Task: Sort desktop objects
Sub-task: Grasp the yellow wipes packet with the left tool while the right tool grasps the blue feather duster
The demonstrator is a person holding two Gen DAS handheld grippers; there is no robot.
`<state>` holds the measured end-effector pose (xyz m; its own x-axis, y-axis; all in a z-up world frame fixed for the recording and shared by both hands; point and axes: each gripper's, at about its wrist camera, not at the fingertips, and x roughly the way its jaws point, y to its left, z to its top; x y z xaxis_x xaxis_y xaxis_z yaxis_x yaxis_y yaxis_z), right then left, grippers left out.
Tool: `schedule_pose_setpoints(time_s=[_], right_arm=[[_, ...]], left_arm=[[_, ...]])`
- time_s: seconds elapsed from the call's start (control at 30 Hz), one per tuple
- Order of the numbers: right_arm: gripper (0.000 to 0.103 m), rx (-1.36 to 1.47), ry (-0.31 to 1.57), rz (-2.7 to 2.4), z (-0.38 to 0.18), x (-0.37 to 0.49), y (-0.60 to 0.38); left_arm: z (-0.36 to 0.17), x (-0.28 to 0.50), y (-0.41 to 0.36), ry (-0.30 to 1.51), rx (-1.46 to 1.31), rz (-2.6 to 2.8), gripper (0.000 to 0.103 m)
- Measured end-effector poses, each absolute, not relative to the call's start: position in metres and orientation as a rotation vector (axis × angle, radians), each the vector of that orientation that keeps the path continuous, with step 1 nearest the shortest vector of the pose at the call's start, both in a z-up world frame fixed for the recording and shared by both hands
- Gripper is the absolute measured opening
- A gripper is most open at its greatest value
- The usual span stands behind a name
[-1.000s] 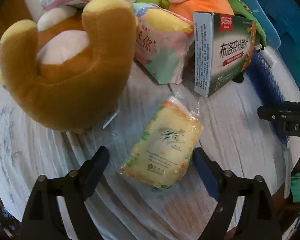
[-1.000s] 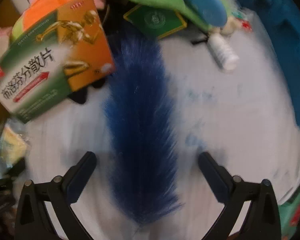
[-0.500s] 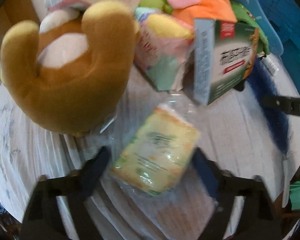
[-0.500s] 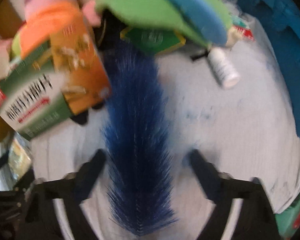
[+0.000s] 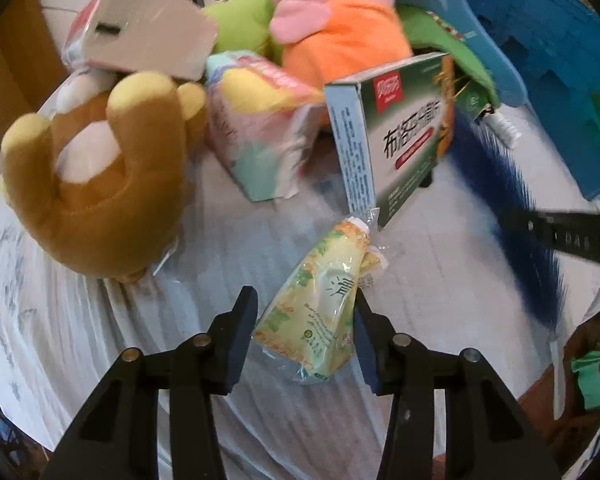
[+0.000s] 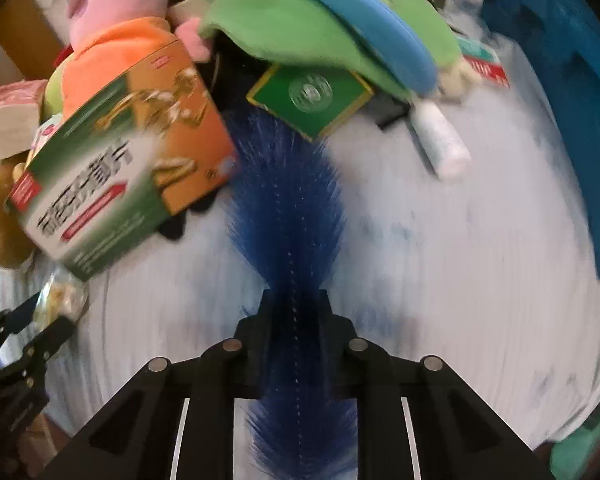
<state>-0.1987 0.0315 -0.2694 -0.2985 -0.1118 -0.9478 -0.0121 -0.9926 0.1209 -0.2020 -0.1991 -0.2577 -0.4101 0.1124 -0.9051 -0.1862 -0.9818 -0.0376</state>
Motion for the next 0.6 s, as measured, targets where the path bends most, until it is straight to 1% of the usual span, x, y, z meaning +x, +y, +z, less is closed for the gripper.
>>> schedule_pose_setpoints(time_s=[0.07,0.23,0.37,0.5,0.6], right_arm=[[0.017,1.827,-0.194,-2.456,-0.269,-0.185,0.038],[0.017,1.838,-0.202,-2.441,-0.268,-0.153,0.045],[0.017,1.85,-0.208,-2.443,-0.273,-0.139,0.046],[0.017,1.839,-0.157,-2.442,-0.276,-0.13,0.038],[0.018,1.831,-0.135,-2.439,-0.278,-0.128,0.038]], left_arm=[[-0.253,-0.199,-0.198,0.103,-1.579,2.504,0.045],[-0.246,-0.189,-0.207,0.089,-1.575,2.525,0.045],[-0.253,-0.19,-0.236,0.049,-1.603,2.524,0.045],[-0.259,-0.169,-0.242,0.047,-1.607,2.529,0.045],[-0.254,-0.164,-0.227,0.062,-1.608,2.535,0.045]])
